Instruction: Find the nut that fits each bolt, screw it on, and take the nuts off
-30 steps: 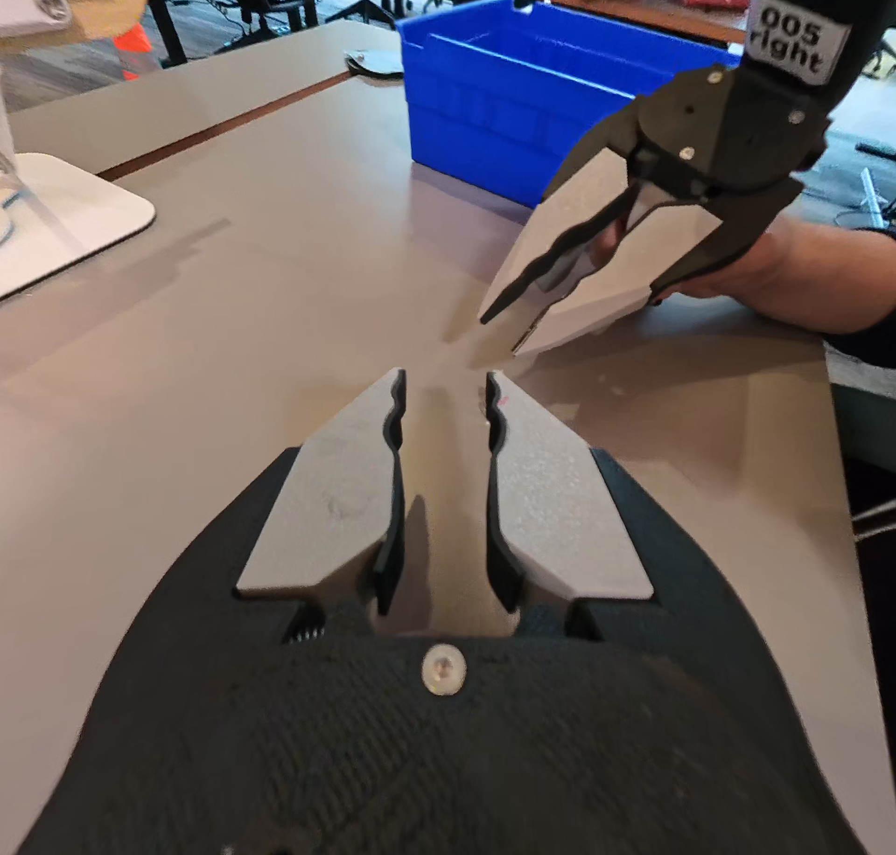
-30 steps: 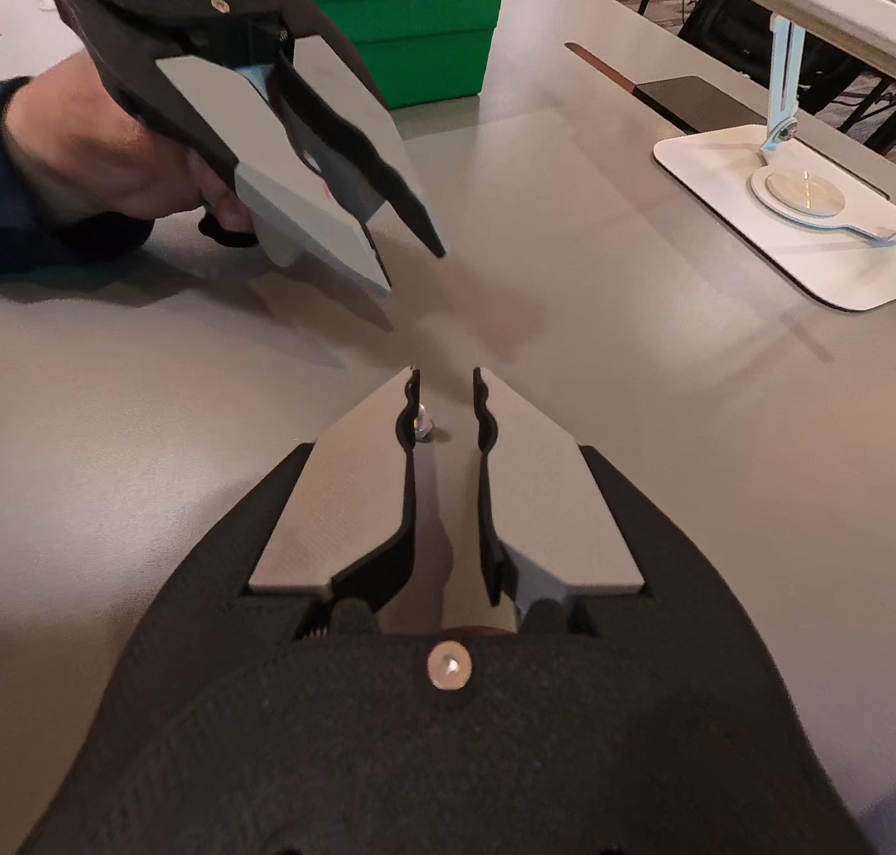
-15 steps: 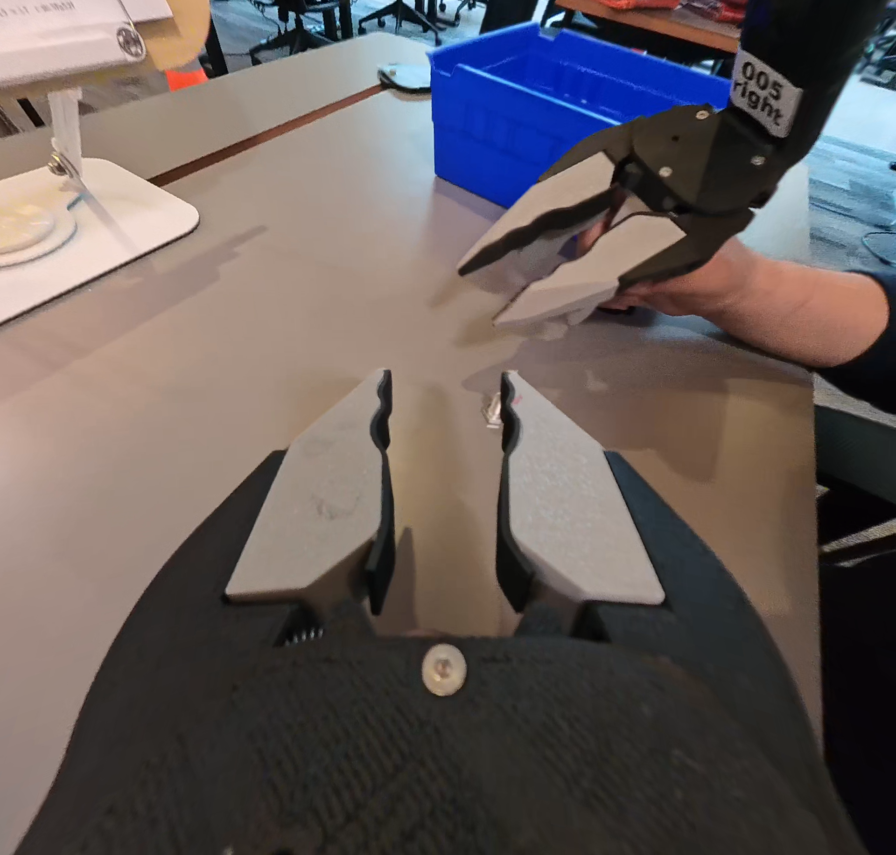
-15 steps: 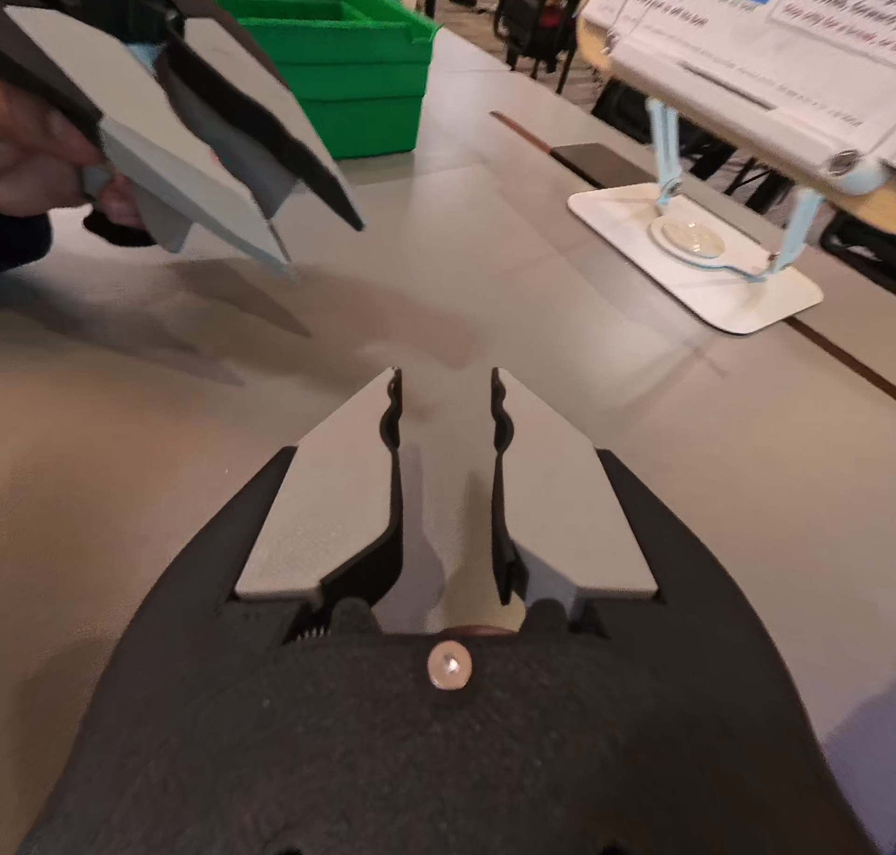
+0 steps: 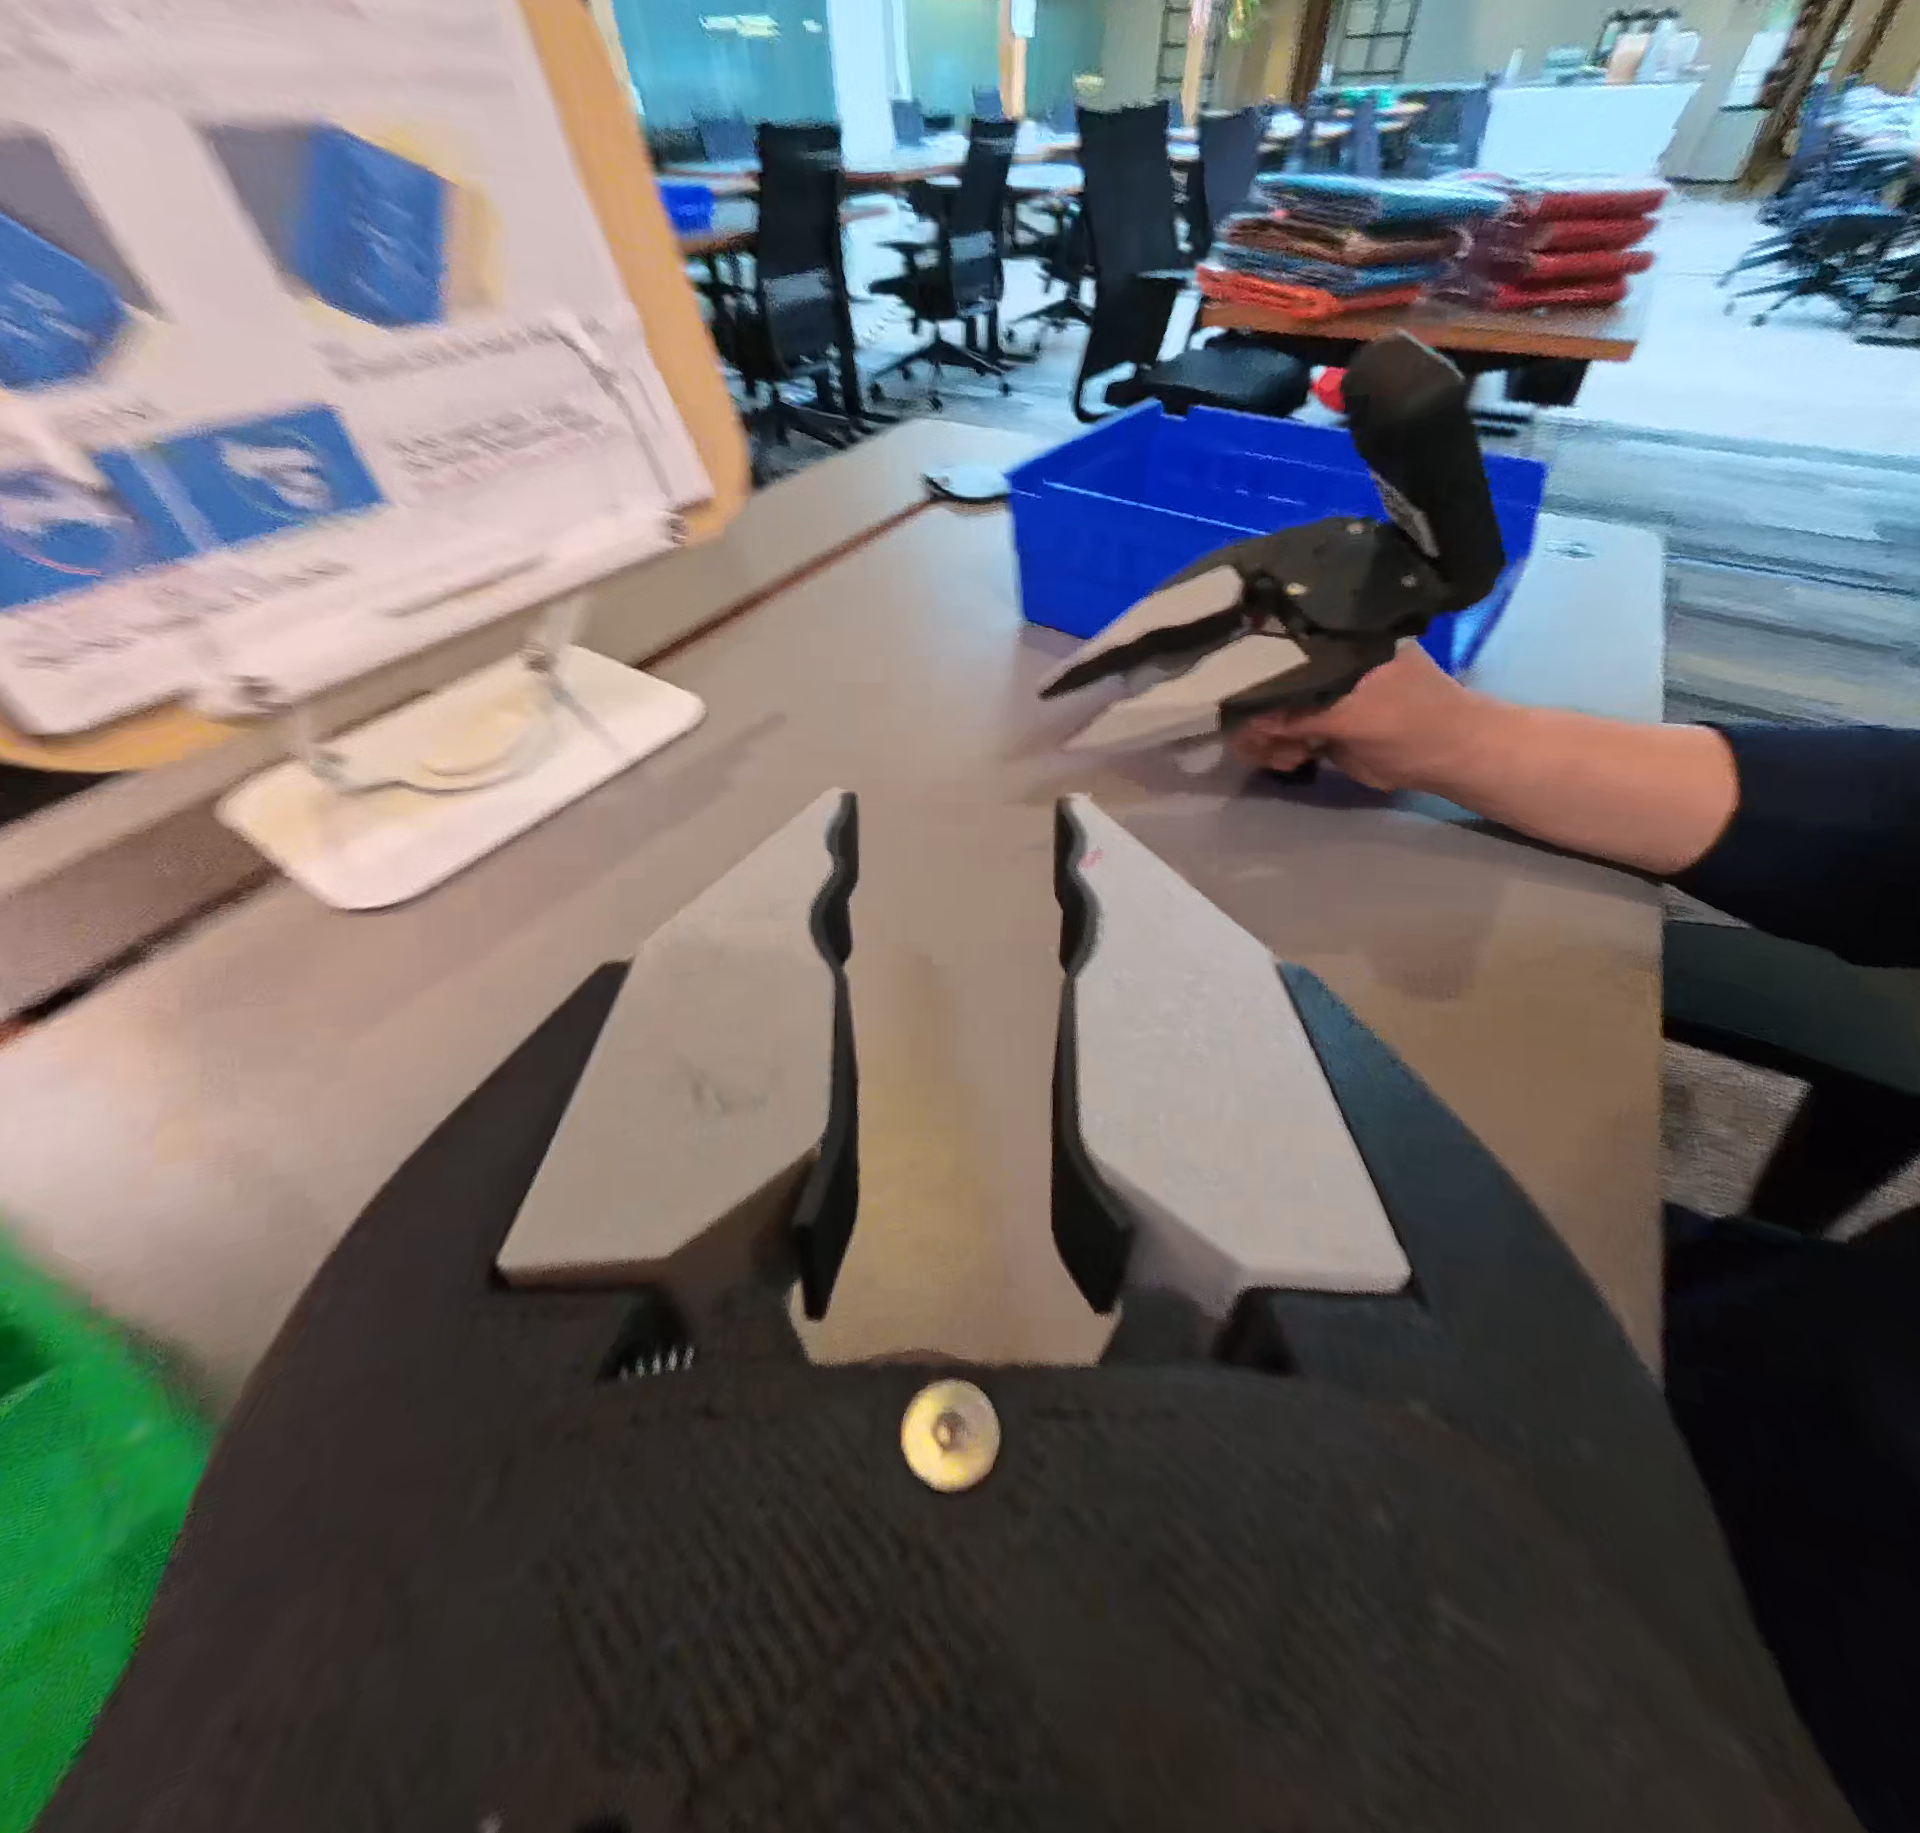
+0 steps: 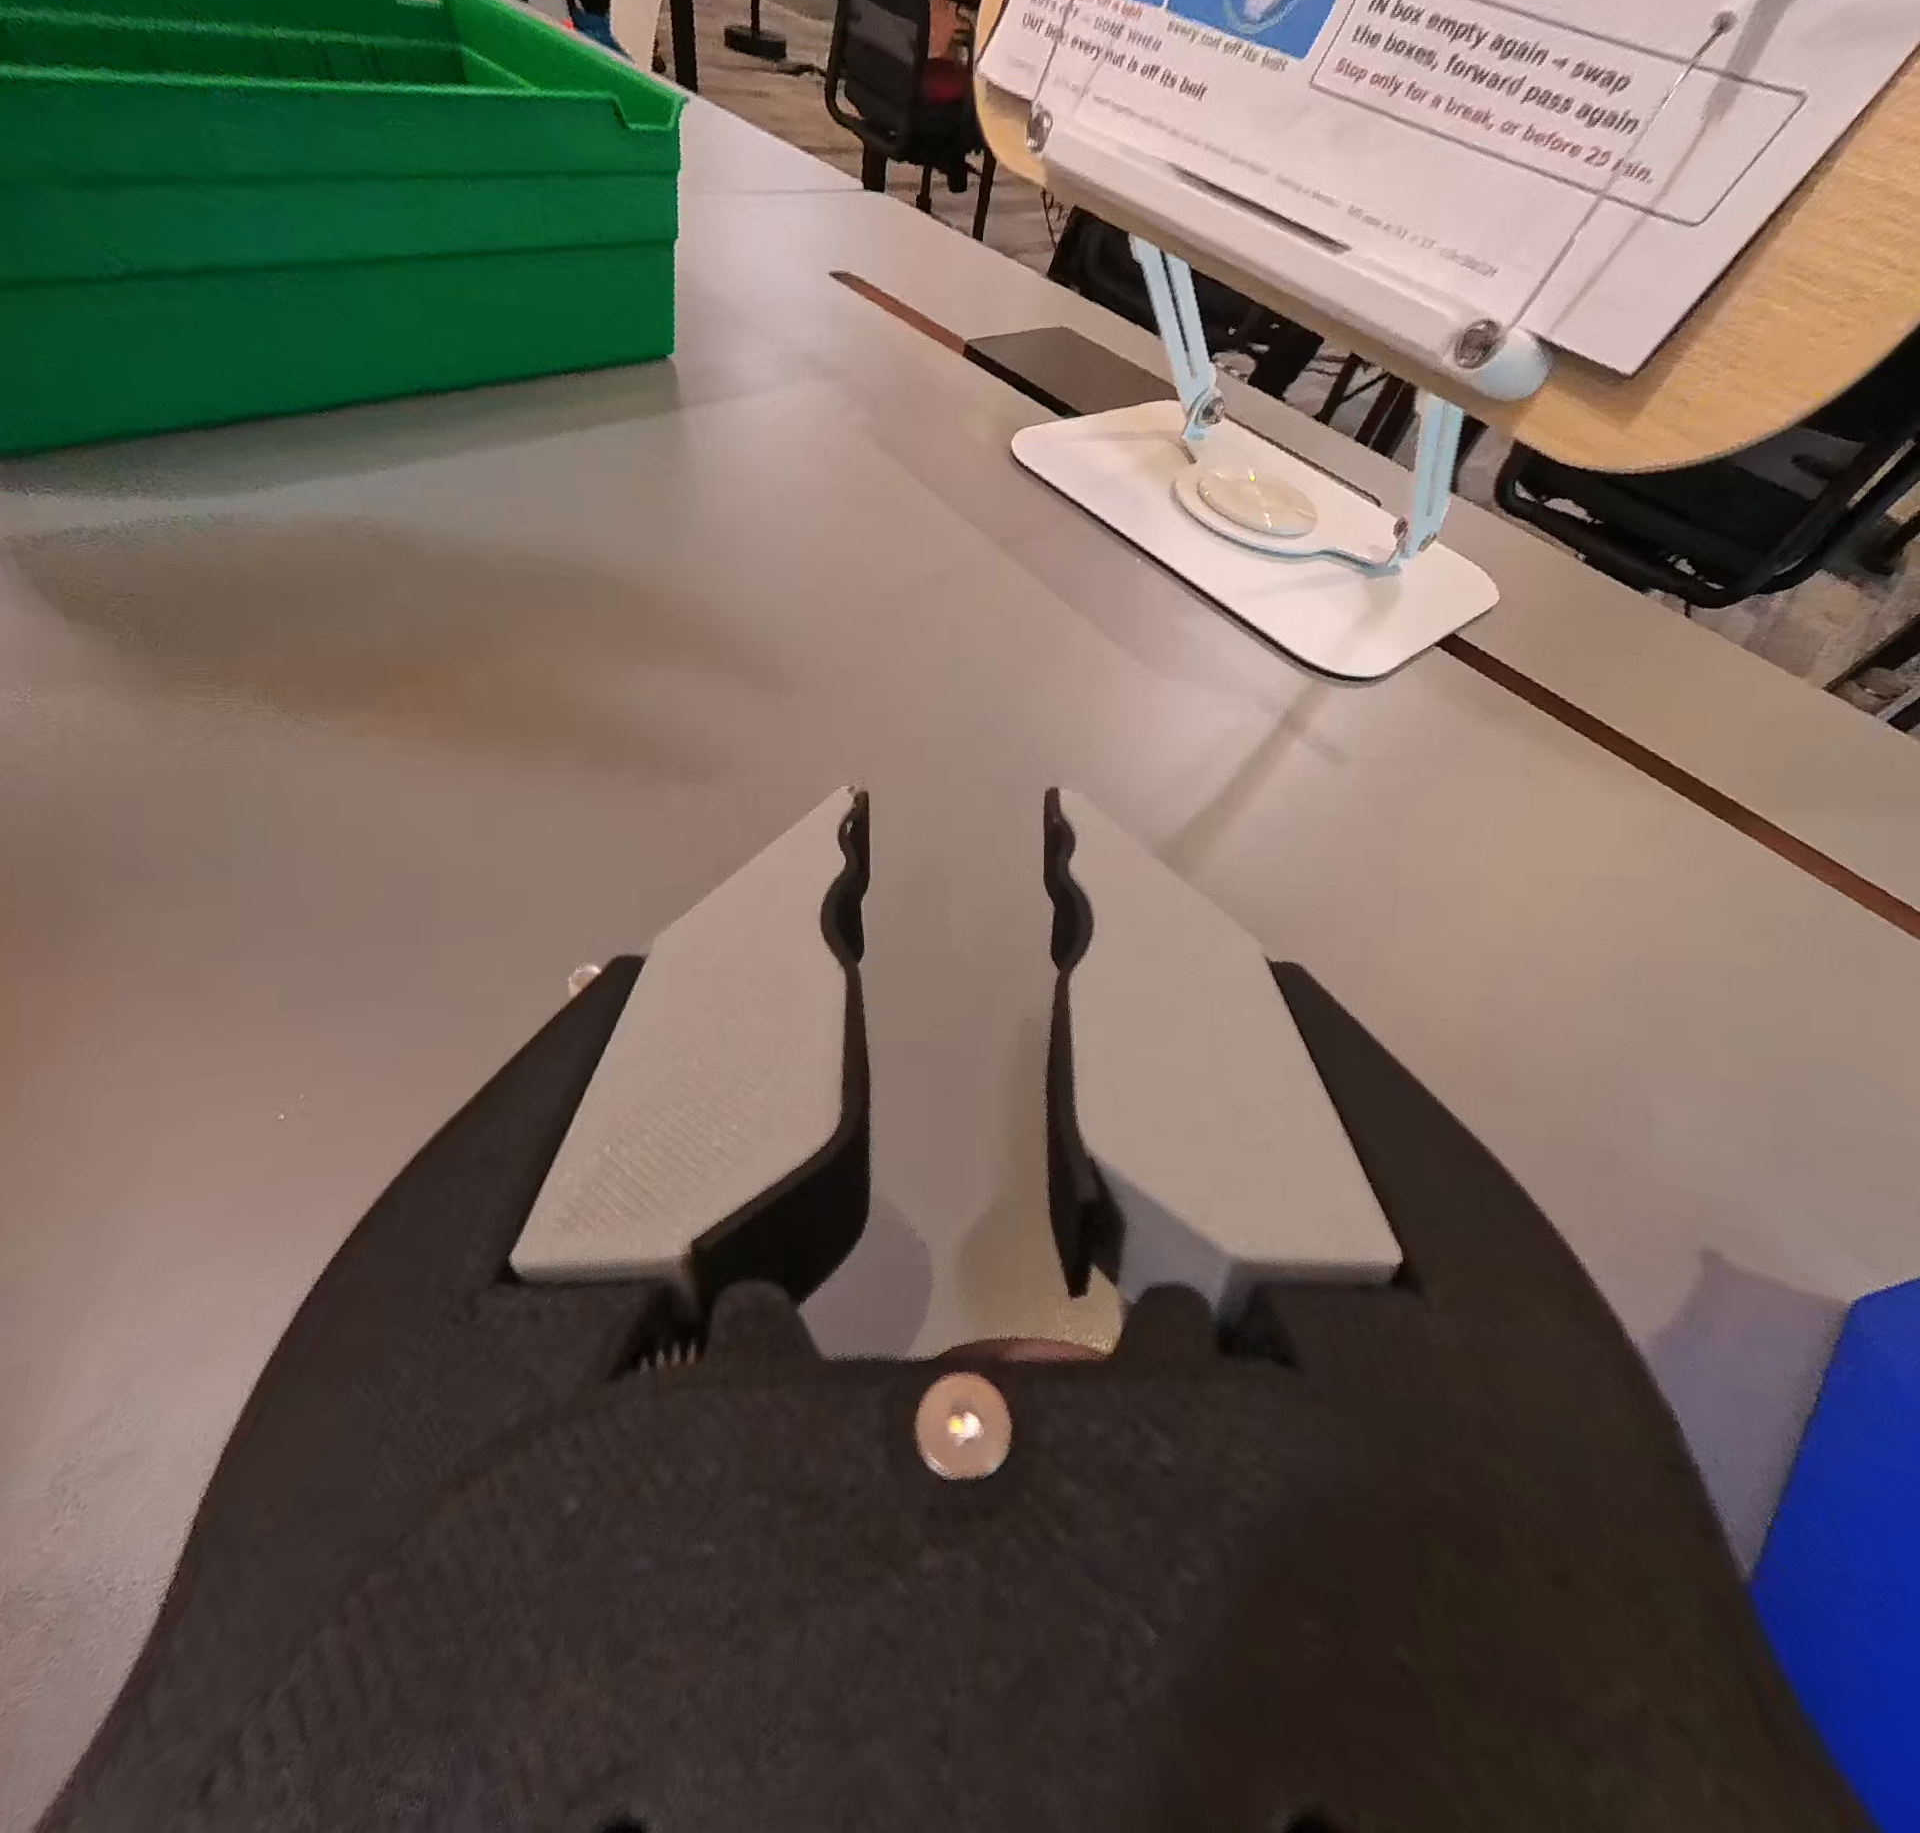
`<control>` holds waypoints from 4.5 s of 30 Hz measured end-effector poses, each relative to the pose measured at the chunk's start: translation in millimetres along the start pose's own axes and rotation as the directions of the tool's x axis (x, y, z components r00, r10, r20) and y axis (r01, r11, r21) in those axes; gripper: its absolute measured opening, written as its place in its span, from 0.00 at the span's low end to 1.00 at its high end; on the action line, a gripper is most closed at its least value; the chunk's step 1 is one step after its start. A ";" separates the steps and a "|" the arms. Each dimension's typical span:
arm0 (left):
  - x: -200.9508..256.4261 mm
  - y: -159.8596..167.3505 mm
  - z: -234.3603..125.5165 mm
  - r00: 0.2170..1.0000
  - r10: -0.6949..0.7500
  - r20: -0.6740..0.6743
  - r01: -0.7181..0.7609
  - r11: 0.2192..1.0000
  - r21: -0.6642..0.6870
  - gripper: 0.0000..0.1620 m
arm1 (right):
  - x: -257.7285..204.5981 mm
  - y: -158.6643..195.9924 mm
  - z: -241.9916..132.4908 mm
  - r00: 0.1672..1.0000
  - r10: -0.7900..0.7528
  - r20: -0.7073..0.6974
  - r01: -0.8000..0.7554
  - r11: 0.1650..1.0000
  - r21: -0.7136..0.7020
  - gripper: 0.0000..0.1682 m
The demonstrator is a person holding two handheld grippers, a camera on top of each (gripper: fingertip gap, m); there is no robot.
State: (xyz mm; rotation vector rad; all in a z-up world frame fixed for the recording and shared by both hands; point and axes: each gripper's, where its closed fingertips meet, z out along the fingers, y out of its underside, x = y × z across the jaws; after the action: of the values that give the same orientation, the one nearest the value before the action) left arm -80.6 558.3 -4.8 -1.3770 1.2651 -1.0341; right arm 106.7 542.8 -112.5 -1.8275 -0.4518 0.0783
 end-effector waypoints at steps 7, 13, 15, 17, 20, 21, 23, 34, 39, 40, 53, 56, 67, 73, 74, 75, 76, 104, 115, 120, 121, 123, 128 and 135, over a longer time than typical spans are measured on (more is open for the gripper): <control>-134.0 39.0 -84.4 0.977 0.063 0.202 0.009 0.942 -0.336 0.26 | -1.9 8.0 -0.2 1.000 -0.014 0.021 0.014 0.999 -0.037 0.18; -198.0 112.6 -67.1 0.984 -0.026 0.175 0.126 0.797 -0.590 0.20 | 0.1 8.3 -1.0 1.000 0.008 0.027 -0.007 1.000 -0.027 0.18; -208.9 132.2 -59.1 0.979 -0.068 0.190 0.176 0.745 -0.644 0.19 | 2.5 15.3 1.5 1.000 0.019 0.021 -0.018 0.998 -0.058 0.18; -221.5 146.6 -53.7 0.975 -0.069 0.212 0.198 0.705 -0.681 0.21 | 3.8 17.5 3.0 1.000 0.022 0.016 -0.021 0.998 -0.065 0.18; -230.8 164.2 -46.6 0.977 -0.074 0.201 0.199 0.659 -0.726 0.21 | 4.4 17.3 4.4 1.000 0.024 0.013 -0.023 0.998 -0.064 0.18; -232.1 169.4 -44.3 0.979 -0.075 0.190 0.192 0.644 -0.740 0.21 | 3.9 17.0 5.0 1.000 0.023 0.015 -0.022 0.998 -0.064 0.18; -232.7 179.8 -41.1 0.984 -0.071 0.163 0.172 0.608 -0.775 0.22 | 2.6 16.9 6.2 1.000 0.017 0.019 -0.016 0.998 -0.066 0.18; -241.7 192.7 -33.4 0.990 -0.018 0.138 0.123 0.580 -0.805 0.03 | -2.2 6.8 0.5 0.999 0.002 0.032 -0.001 0.999 -0.032 0.18; -244.1 192.2 -30.6 0.987 -0.005 0.159 0.127 0.627 -0.769 0.00 | -8.3 -2.1 -5.8 0.999 -0.015 0.046 0.015 1.000 -0.001 0.17; -243.8 192.2 -30.6 0.986 -0.009 0.164 0.133 0.633 -0.763 0.00 | -9.7 -3.2 -6.6 0.999 -0.021 0.049 0.021 1.000 0.002 0.17; -240.7 181.1 -31.2 0.995 0.061 0.084 0.030 0.608 -0.793 0.08 | -15.5 -3.6 -7.5 0.997 -0.044 0.064 0.044 0.999 -0.001 0.17; -241.9 189.1 -26.2 0.995 0.083 0.061 0.003 0.566 -0.824 0.10 | -15.6 -4.7 -7.5 0.997 -0.047 0.057 0.047 0.999 0.002 0.16; -267.8 190.3 -36.5 0.966 0.136 0.218 0.101 0.577 -0.811 0.05 | -12.1 -9.0 -10.8 0.998 -0.011 0.060 0.009 1.000 0.028 0.15; -256.5 152.0 -60.6 0.963 0.050 0.266 0.157 0.699 -0.698 0.05 | -19.2 -12.9 -12.3 0.997 -0.029 0.076 0.027 0.999 0.035 0.15; -251.1 139.9 -64.0 0.964 0.048 0.263 0.147 0.727 -0.671 0.05 | -21.1 -13.2 -12.1 0.996 -0.032 0.081 0.029 0.999 0.034 0.15; -242.9 126.4 -66.4 0.967 0.042 0.253 0.135 0.756 -0.640 0.05 | -22.9 -13.4 -11.9 0.996 -0.036 0.085 0.033 0.999 0.032 0.16; -232.7 112.0 -68.0 0.970 0.039 0.239 0.118 0.785 -0.609 0.05 | -24.7 -13.5 -11.8 0.995 -0.042 0.089 0.039 0.999 0.029 0.16; 98.0 161.7 113.2 0.937 0.023 -0.349 -0.233 0.785 -0.574 0.00 | -54.9 11.7 -8.1 0.985 0.034 0.170 -0.006 0.987 -0.161 0.17; 41.8 156.5 115.9 0.988 0.025 -0.155 -0.102 0.856 -0.508 0.08 | -74.1 27.6 -4.7 0.959 0.083 0.270 -0.016 0.970 -0.241 0.18; 24.9 149.5 118.6 0.996 0.001 -0.093 -0.044 0.884 -0.465 0.10 | -77.9 38.2 -0.1 0.962 0.070 0.266 0.009 0.959 -0.284 0.17; 23.1 146.8 118.7 0.996 0.012 -0.085 -0.050 0.892 -0.450 0.10 | -79.2 39.8 0.6 0.962 0.065 0.266 0.015 0.957 -0.290 0.17; 20.7 144.4 118.3 0.997 0.027 -0.077 -0.058 0.898 -0.435 0.10 | -79.9 41.9 2.2 0.963 0.059 0.263 0.022 0.955 -0.297 0.17; 20.9 144.8 118.5 0.996 0.020 -0.083 -0.055 0.898 -0.437 0.11 | -83.7 46.0 5.2 0.957 0.067 0.284 0.024 0.951 -0.308 0.03; 31.3 138.6 120.5 0.991 0.052 -0.121 -0.096 0.912 -0.400 0.11 | -71.8 17.7 5.3 0.953 0.125 0.277 -0.062 0.973 -0.224 0.03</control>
State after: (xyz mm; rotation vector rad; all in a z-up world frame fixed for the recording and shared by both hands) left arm 15.9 540.0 -163.2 -1.5824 1.6692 -0.8297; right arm 43.7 518.8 -143.3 -2.0585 -0.5970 0.3810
